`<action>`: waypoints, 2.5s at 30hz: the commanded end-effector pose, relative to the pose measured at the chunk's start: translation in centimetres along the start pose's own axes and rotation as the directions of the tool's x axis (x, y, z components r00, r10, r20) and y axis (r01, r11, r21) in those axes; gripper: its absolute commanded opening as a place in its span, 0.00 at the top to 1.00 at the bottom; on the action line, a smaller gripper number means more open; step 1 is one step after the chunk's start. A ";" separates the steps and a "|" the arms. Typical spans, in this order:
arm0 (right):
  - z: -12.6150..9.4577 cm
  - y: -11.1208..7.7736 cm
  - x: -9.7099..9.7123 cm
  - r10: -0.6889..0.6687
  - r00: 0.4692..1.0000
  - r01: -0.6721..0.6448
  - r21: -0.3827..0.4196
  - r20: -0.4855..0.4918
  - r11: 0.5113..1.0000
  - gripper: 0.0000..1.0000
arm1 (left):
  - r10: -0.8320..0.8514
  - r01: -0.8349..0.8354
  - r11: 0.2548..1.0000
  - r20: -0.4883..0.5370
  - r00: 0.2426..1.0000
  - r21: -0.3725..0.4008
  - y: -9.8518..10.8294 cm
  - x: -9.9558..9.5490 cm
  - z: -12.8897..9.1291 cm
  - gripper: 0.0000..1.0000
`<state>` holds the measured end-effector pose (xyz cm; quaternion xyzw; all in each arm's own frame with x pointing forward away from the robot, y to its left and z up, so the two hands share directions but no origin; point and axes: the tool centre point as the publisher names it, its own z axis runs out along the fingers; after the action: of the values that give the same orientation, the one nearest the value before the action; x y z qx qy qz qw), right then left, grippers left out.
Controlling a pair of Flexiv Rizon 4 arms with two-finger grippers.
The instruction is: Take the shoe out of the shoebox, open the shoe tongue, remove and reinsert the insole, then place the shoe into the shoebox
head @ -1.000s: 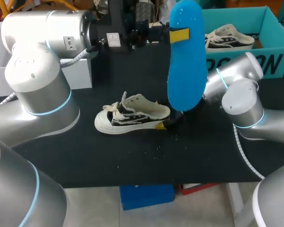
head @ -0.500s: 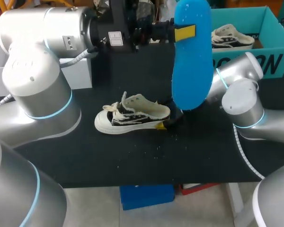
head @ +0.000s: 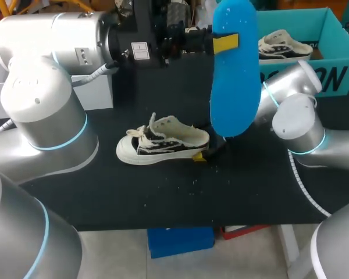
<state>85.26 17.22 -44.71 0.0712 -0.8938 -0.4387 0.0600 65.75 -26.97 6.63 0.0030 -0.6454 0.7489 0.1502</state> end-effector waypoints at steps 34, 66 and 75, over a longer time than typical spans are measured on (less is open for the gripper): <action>-3.7 2.9 0.2 0.073 0.997 -0.075 0.701 0.033 0.709 0.00 | 0.002 -0.002 1.000 0.003 1.000 0.003 0.2 0.1 0.1 1.00; -2.8 2.3 0.2 0.033 0.997 -0.072 0.766 0.067 0.639 0.00 | 0.002 -0.002 1.000 0.003 1.000 0.003 0.2 0.1 0.1 1.00; -2.5 2.4 0.0 -0.025 0.999 -0.007 0.601 0.044 0.799 0.00 | 0.002 -0.002 1.000 0.003 1.000 0.003 0.2 0.1 0.1 1.00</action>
<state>85.92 17.78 -40.92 0.0796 -0.9944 -0.0689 0.0110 65.73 -26.95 6.61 0.0032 -0.6452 0.7491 0.1500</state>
